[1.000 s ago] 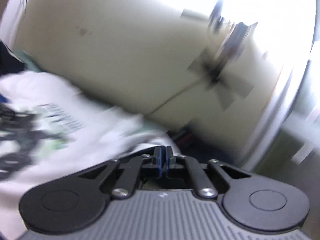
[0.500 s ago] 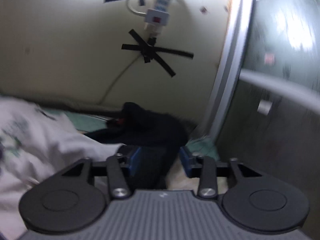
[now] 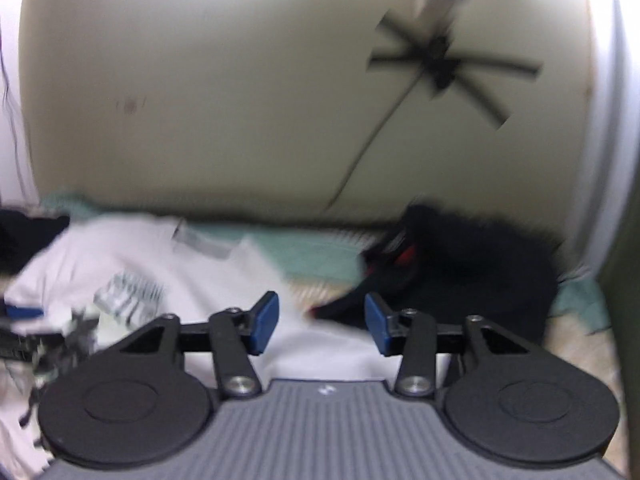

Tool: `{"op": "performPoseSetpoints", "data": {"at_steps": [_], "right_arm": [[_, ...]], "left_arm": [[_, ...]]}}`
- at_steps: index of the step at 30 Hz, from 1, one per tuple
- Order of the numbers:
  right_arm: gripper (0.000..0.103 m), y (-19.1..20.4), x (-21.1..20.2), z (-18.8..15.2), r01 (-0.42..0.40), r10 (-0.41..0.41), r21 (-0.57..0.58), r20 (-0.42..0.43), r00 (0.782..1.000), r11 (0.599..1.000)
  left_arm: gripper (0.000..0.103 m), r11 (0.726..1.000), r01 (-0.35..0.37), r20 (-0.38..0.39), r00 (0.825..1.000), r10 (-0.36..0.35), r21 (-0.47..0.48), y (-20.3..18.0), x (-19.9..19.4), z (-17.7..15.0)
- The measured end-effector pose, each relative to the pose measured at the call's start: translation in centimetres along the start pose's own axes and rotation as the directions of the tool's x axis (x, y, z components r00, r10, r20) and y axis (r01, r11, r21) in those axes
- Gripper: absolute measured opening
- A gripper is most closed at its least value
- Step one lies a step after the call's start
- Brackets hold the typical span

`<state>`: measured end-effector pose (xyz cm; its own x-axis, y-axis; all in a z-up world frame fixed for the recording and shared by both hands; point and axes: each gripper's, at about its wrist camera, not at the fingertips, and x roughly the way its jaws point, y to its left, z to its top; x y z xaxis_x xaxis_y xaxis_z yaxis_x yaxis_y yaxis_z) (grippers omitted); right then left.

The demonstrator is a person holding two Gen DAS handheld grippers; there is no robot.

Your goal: Fold small clothes

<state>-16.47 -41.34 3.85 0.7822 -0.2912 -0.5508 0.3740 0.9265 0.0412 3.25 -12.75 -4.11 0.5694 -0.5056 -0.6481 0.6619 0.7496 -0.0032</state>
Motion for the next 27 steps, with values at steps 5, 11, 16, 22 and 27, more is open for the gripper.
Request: {"op": "performPoseSetpoints", "data": {"at_steps": [5,11,16,22,27], "right_arm": [[0.045,3.8,2.5,-4.5,-0.093,0.061,-0.177,-0.178,0.982,0.98],[0.045,2.2,1.4,0.7,-0.135,0.127,-0.131,-0.067,0.99,0.982],[0.041,1.3,7.0,2.7,-0.123,0.113,-0.046,-0.182,0.977,0.991],[0.0,2.6,8.3,2.3,-0.017,-0.005,-0.136,-0.163,0.987,0.991],[0.0,3.6,11.5,2.9,0.179,-0.214,-0.297,-0.086,0.973,0.938]], "left_arm": [[0.083,1.0,0.017,-0.002,1.0,-0.017,-0.003,0.1,0.0,0.0],[0.084,1.0,0.028,0.001,1.0,-0.028,-0.013,0.3,-0.1,0.1],[0.084,0.999,0.033,0.003,0.999,-0.033,-0.024,0.4,-0.1,0.1],[0.086,0.998,0.046,0.004,0.999,-0.046,-0.035,0.6,-0.1,0.1],[0.087,0.999,0.032,-0.004,0.999,-0.032,-0.015,0.4,0.2,0.1]]}}
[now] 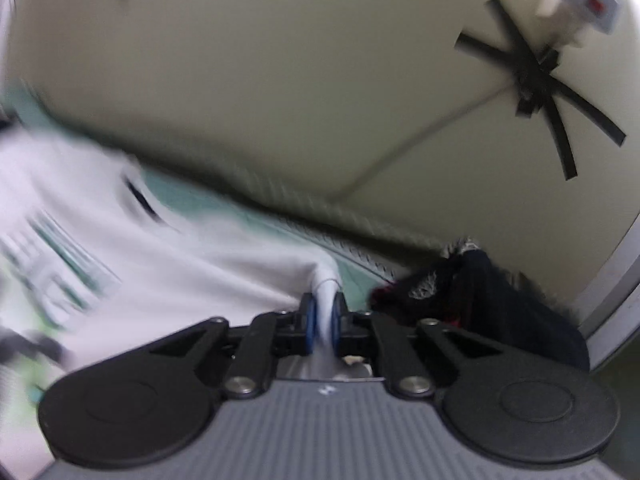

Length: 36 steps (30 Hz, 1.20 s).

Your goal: Fold small clothes

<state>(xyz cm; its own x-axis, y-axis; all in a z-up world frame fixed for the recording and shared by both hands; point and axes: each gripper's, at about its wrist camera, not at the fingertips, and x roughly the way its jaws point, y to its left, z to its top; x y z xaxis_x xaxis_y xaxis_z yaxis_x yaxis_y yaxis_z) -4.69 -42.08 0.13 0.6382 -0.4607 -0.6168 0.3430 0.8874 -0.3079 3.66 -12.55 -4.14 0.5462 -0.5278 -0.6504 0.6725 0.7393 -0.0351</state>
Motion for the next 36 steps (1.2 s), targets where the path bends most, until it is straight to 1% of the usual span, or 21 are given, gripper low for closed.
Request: {"op": "performPoseSetpoints", "data": {"at_steps": [2,3,4,5,6,9,12,14,16,17,19,21,23,25,27,28,29,31,32,33,36], "right_arm": [[0.001,0.8,2.2,-1.3,-0.003,0.002,-0.013,-0.079,0.997,1.0],[0.003,1.2,1.8,-1.6,0.028,-0.03,-0.045,-0.044,0.999,0.999],[0.012,1.4,1.4,-1.7,0.044,-0.046,-0.053,-0.042,0.998,0.998],[0.042,1.2,0.7,-1.6,0.035,-0.036,-0.027,-0.034,0.999,0.999],[0.054,0.9,-0.4,-1.7,0.027,-0.027,0.007,-0.011,1.0,1.0],[0.049,0.5,-4.6,-1.8,-0.01,0.003,0.076,0.09,0.996,0.997],[0.044,1.7,-7.9,-1.8,-0.15,0.132,0.124,0.145,0.981,0.981],[0.039,3.5,-9.6,-1.6,-0.234,0.216,0.101,0.156,0.964,0.967],[0.039,5.9,-11.4,-1.2,-0.295,0.285,0.033,0.172,0.943,0.955],[0.039,7.4,-12.3,-0.8,-0.325,0.321,-0.01,0.179,0.93,0.946],[0.039,10.5,-13.8,0.2,-0.394,0.404,-0.09,0.186,0.896,0.915],[0.038,13.9,-14.9,1.4,-0.462,0.488,-0.164,0.194,0.851,0.871],[0.041,17.7,-15.6,2.8,-0.534,0.569,-0.206,0.187,0.801,0.82],[0.05,21.6,-15.7,4.1,-0.59,0.624,-0.215,0.166,0.764,0.779],[0.054,25.4,-15.2,4.9,-0.603,0.639,-0.227,0.139,0.757,0.764],[0.055,27.0,-14.5,5.1,-0.592,0.626,-0.229,0.118,0.771,0.772],[0.055,28.2,-13.6,5.2,-0.581,0.61,-0.223,0.092,0.787,0.783],[0.034,29.2,-11.7,4.8,-0.588,0.603,-0.184,0.033,0.797,0.788],[0.007,29.3,-10.8,4.4,-0.599,0.606,-0.158,-0.004,0.796,0.785],[0.0,28.9,-10.0,4.0,-0.612,0.615,-0.125,-0.021,0.789,0.781],[0.0,25.1,-9.5,2.7,-0.621,0.62,0.003,0.05,0.783,0.783]], "left_arm": [[0.088,1.0,-0.002,-0.001,1.0,0.002,0.005,0.0,0.0,0.0],[0.088,1.0,0.002,-0.001,1.0,-0.002,0.003,0.0,0.0,0.0],[0.089,1.0,0.007,-0.001,1.0,-0.007,0.0,0.1,0.1,0.1],[0.09,1.0,0.011,-0.001,1.0,-0.011,-0.002,0.1,0.1,0.1],[0.09,1.0,0.012,-0.001,1.0,-0.012,-0.003,0.0,0.1,0.1],[0.09,0.999,0.033,0.023,0.999,-0.033,-0.006,0.2,-0.4,0.1],[0.09,0.996,0.065,0.097,0.993,-0.06,-0.053,1.6,-2.8,0.3],[0.091,0.985,0.082,0.194,0.98,-0.052,-0.149,4.2,-6.4,0.2],[0.094,0.966,0.077,0.28,0.96,-0.005,-0.245,7.5,-10.3,-0.5],[0.096,0.956,0.033,0.304,0.951,0.059,-0.29,9.1,-12.0,-1.1],[0.096,0.925,-0.088,0.3,0.931,0.209,-0.37,12.1,-14.5,-2.3],[0.096,0.879,-0.162,0.253,0.92,0.299,-0.449,14.6,-15.9,-3.7],[0.096,0.838,-0.17,0.217,0.922,0.322,-0.518,16.4,-17.0,-5.4],[0.096,0.817,-0.181,0.197,0.921,0.337,-0.548,16.9,-17.8,-7.0],[0.096,0.817,-0.188,0.188,0.922,0.338,-0.546,16.5,-18.4,-8.2],[0.096,0.824,-0.176,0.189,0.928,0.322,-0.539,15.9,-18.6,-9.0],[0.096,0.834,-0.156,0.191,0.936,0.297,-0.529,15.3,-18.6,-9.6],[0.096,0.853,-0.117,0.193,0.95,0.246,-0.508,13.9,-18.4,-10.3],[0.096,0.862,-0.101,0.192,0.956,0.222,-0.497,12.9,-18.2,-10.5],[0.096,0.87,-0.081,0.193,0.961,0.197,-0.486,12.2,-18.0,-10.7],[0.096,0.907,-0.016,0.23,0.965,0.123,-0.421,9.7,-17.1,-10.6]]}}
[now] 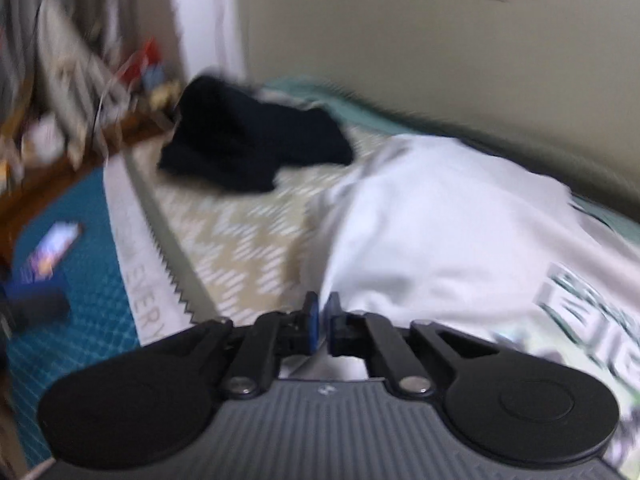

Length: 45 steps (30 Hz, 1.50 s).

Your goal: Fold small clothes

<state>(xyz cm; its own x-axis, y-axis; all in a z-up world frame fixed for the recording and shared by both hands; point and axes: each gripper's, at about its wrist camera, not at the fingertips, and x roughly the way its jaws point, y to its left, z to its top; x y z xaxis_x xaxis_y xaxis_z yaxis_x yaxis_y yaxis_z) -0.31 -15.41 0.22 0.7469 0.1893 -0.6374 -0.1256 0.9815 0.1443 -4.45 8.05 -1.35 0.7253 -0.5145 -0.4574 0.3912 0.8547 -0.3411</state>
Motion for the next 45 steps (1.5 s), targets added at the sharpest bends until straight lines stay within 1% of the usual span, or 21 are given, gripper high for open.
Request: {"op": "performPoseSetpoints", "data": {"at_steps": [2,4,8,10,11,13,16,18,19,22,25,28,31,33,35,36,37,38,39,41,45], "right_arm": [[0.0,-1.8,-1.3,-0.8,0.019,-0.022,0.087,0.035,0.999,0.996],[0.0,-3.1,-1.4,-1.8,0.035,-0.036,0.135,0.012,0.999,0.99],[0.0,-4.6,-2.3,-2.2,0.013,-0.013,0.187,-0.001,1.0,0.982],[0.035,-4.2,-3.0,-1.2,0.025,-0.026,0.133,0.002,1.0,0.991],[0.059,-3.1,-2.8,-0.5,0.034,-0.037,0.09,0.036,0.999,0.995],[0.056,-1.4,-4.1,1.2,0.049,-0.045,-0.028,0.111,0.993,0.998],[0.045,1.4,-4.9,3.8,-0.014,0.037,-0.169,0.135,0.99,0.985],[0.022,3.8,-4.0,5.1,-0.039,0.07,-0.275,0.105,0.992,0.961],[0.02,4.8,-2.9,5.4,-0.035,0.064,-0.324,0.079,0.995,0.945],[0.02,6.0,1.9,5.4,0.023,-0.045,-0.43,-0.042,0.998,0.902],[0.011,4.5,6.4,4.7,0.087,-0.179,-0.459,-0.16,0.971,0.884],[0.001,2.8,6.8,5.6,0.056,-0.127,-0.337,-0.192,0.973,0.94],[0.0,1.8,4.7,8.0,-0.115,0.104,-0.064,-0.15,0.983,0.991],[0.002,0.4,1.8,9.9,-0.309,0.31,0.116,0.014,0.951,0.944],[0.013,-2.6,0.2,10.5,-0.453,0.405,0.271,0.215,0.888,0.849],[0.018,-4.2,0.3,10.3,-0.48,0.405,0.325,0.273,0.873,0.815],[0.024,-5.5,0.8,10.1,-0.447,0.366,0.368,0.271,0.89,0.816],[0.054,-6.6,1.6,9.8,-0.351,0.288,0.407,0.209,0.935,0.844],[0.063,-7.4,2.0,9.3,-0.257,0.214,0.421,0.147,0.966,0.87],[0.063,-8.1,1.7,8.0,-0.137,0.108,0.4,0.094,0.99,0.906],[0.061,-7.8,-0.9,6.6,-0.162,0.135,0.358,0.098,0.986,0.92]], "left_arm": [[0.096,0.998,0.042,-0.002,0.999,-0.042,0.057,-1.6,0.8,-0.6],[0.096,0.993,0.07,-0.028,0.997,-0.067,0.093,-3.0,1.6,-1.2],[0.094,0.983,0.03,-0.041,0.999,-0.023,0.181,-4.6,1.9,-1.8],[0.093,0.98,0.025,-0.056,0.998,-0.015,0.195,-4.9,1.8,-2.1],[0.093,0.979,0.024,-0.053,0.998,-0.014,0.201,-5.0,1.7,-2.2],[0.093,0.978,0.021,-0.048,0.999,-0.011,0.206,-5.1,1.5,-2.3],[0.093,0.977,0.016,-0.054,0.999,-0.004,0.212,-5.2,1.9,-2.2],[0.093,0.976,0.012,-0.054,0.999,-0.001,0.217,-5.4,2.0,-2.1],[0.093,0.975,0.008,-0.052,0.999,0.003,0.22,-5.5,1.9,-2.1],[0.093,0.971,0.001,-0.038,0.999,0.008,0.237,-5.6,2.1,-2.3],[0.09,0.962,0.014,-0.036,0.999,-0.005,0.273,-6.1,1.9,-2.6],[0.083,0.955,0.042,-0.05,0.998,-0.028,0.294,-6.4,2.0,-2.6],[0.085,0.957,0.061,-0.045,0.998,-0.05,0.282,-6.2,1.8,-2.5],[0.086,0.96,0.062,-0.043,0.998,-0.053,0.272,-6.1,1.8,-2.4],[0.089,0.964,0.061,-0.043,0.998,-0.052,0.258,-5.9,1.8,-2.3],[0.089,0.966,0.061,-0.041,0.998,-0.052,0.251,-5.7,1.7,-2.3],[0.089,0.968,0.063,-0.041,0.998,-0.054,0.245,-5.6,1.7,-2.3],[0.089,0.969,0.066,-0.041,0.997,-0.058,0.24,-5.5,1.7,-2.2],[0.09,0.97,0.069,-0.04,0.997,-0.061,0.234,-5.4,1.6,-2.2],[0.09,0.971,0.077,-0.039,0.997,-0.07,0.226,-5.2,1.6,-2.1],[0.089,0.976,0.099,-0.045,0.995,-0.092,0.192,-4.6,1.7,-1.7]]}}
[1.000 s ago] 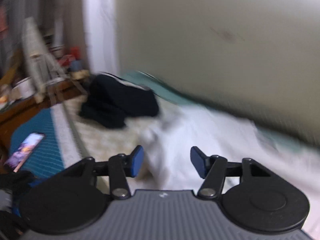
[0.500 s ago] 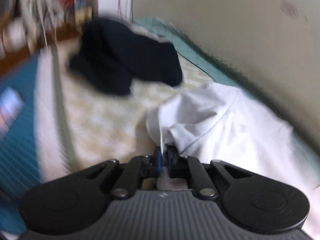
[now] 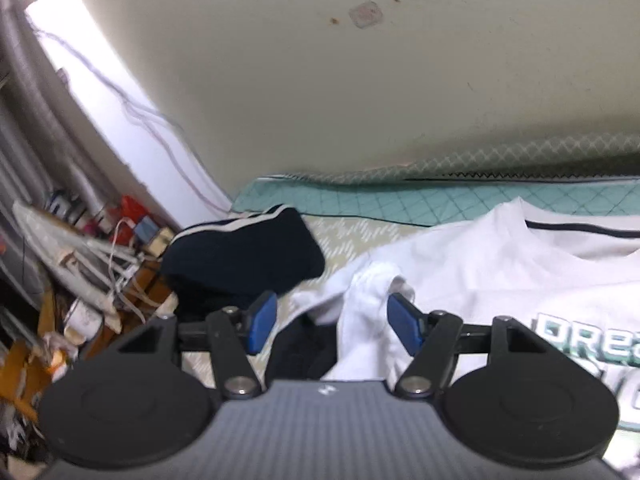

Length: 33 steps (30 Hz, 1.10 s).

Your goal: Fold small clothes

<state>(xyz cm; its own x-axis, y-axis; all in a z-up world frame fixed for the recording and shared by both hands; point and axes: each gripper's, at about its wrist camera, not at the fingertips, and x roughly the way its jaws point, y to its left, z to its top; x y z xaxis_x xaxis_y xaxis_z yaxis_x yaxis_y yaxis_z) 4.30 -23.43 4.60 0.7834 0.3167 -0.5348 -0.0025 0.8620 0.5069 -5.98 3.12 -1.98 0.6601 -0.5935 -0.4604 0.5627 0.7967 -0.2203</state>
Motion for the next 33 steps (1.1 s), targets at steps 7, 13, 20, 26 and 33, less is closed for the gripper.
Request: {"op": "performPoseSetpoints", "data": {"at_steps": [7,13,20,26,33], "right_arm": [[0.056,6.8,-2.6,-2.6,-0.072,0.046,-0.386,-0.078,0.996,0.92],[0.053,9.4,2.4,-5.9,0.051,-0.163,-0.616,-0.128,0.978,0.786],[0.001,9.0,5.8,-4.1,-0.068,-0.053,-0.439,-0.257,0.965,0.896],[0.045,7.9,3.2,0.4,-0.34,0.336,-0.1,-0.057,0.94,0.935],[0.063,6.0,1.6,-2.4,-0.121,0.102,-0.298,-0.078,0.992,0.947]], "left_arm": [[0.09,0.997,0.031,0.014,0.999,-0.03,-0.069,1.2,-0.7,-0.2],[0.09,1.0,-0.005,0.006,1.0,0.006,-0.02,0.2,-0.7,-0.4],[0.092,0.999,-0.005,0.007,1.0,0.005,-0.034,0.5,-0.8,-0.8],[0.092,0.994,0.017,0.002,1.0,-0.017,-0.109,1.9,-0.7,-0.8],[0.092,0.987,0.049,0.011,0.999,-0.048,-0.151,3.4,-1.0,-0.4]]}}
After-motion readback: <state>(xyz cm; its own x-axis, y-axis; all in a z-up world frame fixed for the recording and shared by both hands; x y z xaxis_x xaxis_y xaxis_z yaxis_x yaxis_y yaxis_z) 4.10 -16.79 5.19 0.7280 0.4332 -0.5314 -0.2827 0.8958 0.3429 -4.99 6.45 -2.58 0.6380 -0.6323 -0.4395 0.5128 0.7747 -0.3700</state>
